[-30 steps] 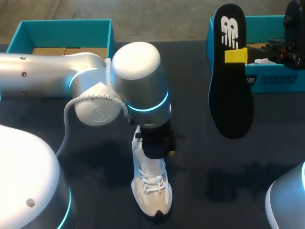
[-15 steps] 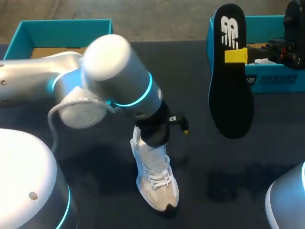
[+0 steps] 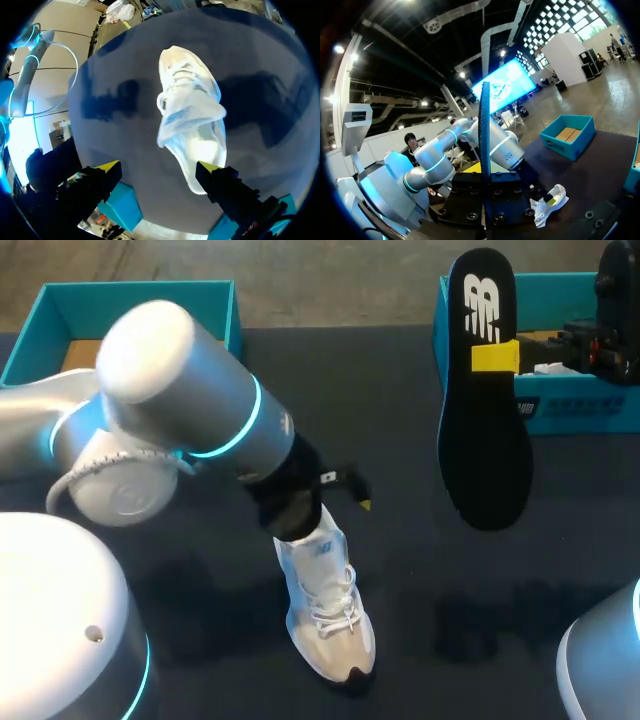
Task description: Take the shoe out of the shoebox, open the shoe tongue, remove and reinsert the insole, then place the shoe into the shoebox
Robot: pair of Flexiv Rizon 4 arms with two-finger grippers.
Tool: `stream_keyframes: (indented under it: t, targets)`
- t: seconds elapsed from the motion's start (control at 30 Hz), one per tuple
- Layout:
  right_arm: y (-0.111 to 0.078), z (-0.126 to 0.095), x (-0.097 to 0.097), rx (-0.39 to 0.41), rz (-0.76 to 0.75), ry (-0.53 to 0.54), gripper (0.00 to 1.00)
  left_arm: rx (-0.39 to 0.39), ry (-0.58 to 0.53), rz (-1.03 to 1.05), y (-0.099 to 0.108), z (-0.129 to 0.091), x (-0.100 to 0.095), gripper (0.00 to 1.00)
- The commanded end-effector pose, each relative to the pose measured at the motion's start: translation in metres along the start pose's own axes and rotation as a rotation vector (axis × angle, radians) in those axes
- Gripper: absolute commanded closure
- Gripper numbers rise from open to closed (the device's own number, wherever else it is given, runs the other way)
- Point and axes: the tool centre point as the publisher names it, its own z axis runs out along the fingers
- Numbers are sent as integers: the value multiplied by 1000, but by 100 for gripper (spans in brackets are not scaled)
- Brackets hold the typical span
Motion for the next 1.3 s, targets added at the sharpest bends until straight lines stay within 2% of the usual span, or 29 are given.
stream_keyframes:
  t: [0.03,0.57,0.9,1.3]
  targets:
    - [1,2,-1,3,2,0,100,19,69,-11,5,3,-4,0]
    - [1,2,-1,3,2,0,100,136,282,-144,-3,30,4,0]
    - [1,2,-1,3,2,0,100,134,353,-288,15,6,15,0]
    - [1,2,-1,3,2,0,100,220,432,-320,3,40,12,0]
